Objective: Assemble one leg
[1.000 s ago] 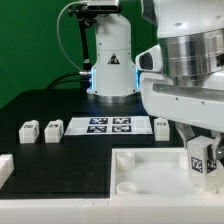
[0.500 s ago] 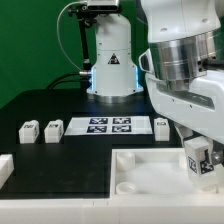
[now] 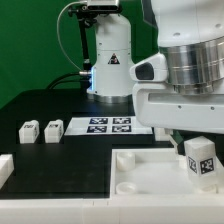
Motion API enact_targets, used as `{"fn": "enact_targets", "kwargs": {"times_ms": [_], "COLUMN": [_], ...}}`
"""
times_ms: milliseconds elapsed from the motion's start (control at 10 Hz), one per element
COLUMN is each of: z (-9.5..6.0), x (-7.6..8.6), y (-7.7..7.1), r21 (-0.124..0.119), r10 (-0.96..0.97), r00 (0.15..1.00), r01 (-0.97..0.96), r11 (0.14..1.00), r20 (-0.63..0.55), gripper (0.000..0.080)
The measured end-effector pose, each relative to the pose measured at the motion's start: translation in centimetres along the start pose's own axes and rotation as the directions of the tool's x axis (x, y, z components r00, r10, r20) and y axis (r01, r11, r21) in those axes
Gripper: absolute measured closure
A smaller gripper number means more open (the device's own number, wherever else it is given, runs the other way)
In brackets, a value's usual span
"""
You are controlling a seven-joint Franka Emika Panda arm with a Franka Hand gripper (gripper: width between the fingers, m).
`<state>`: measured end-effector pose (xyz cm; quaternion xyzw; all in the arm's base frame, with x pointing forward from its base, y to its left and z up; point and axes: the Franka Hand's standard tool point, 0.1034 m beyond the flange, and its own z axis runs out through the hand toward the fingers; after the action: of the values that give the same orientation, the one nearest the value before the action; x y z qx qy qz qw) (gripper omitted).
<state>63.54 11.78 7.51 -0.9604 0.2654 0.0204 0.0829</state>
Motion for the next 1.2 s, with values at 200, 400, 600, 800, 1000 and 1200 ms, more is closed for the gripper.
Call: {"fn": "enact_targets", "kwargs": {"times_ms": [200, 400, 600, 800, 1000, 1200], "z": [-0.1, -1.0, -0.8, -0.8, -0.8, -0.7], "x": [0.3, 0.8, 0.8, 0.7, 0.8, 0.8], "y": [0.3, -0.3, -0.1, -0.2, -0.1, -0.1], "r21": [-0.015, -0.083, -0.078, -0.072, -0.070, -0.065], "r10": [-0.273, -0.510, -0.490, -0.334, -0.143, 0.131], "r00": [0.962, 0.860, 0.872, 0.942, 0.989, 0.990], "r01": [0.273, 0.509, 0.489, 0.333, 0.141, -0.134], "r11": [0.962, 0.857, 0.869, 0.940, 0.987, 0.989], "r20": [-0.001, 0.003, 0.003, -0.009, -0.022, -0.043], "gripper": [0.0150, 0.0150, 0.0246, 0.0428, 0.0509, 0.0509]}}
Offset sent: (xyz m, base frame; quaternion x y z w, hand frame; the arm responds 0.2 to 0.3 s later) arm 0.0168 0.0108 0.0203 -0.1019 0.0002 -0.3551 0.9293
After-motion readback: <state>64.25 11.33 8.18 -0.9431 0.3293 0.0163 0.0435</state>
